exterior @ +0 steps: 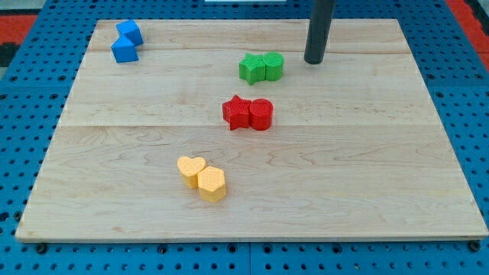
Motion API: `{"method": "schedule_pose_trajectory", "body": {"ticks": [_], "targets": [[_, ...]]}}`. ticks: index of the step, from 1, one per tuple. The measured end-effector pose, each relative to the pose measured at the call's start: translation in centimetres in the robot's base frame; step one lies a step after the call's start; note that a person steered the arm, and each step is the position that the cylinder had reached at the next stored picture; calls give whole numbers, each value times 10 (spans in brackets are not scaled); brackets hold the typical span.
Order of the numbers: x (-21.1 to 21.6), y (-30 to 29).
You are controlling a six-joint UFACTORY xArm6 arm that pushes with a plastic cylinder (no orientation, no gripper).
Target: Move the green blocks slightly towards the left
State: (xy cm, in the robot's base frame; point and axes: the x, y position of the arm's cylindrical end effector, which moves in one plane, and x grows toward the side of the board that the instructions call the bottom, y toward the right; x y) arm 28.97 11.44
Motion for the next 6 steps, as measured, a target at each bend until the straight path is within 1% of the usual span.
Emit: {"method": "schedule_pose_trajectory", "body": {"ticks": [1, 2, 5, 6], "targets": [[5, -29], [24, -29], [34, -40], [-9, -25]]}}
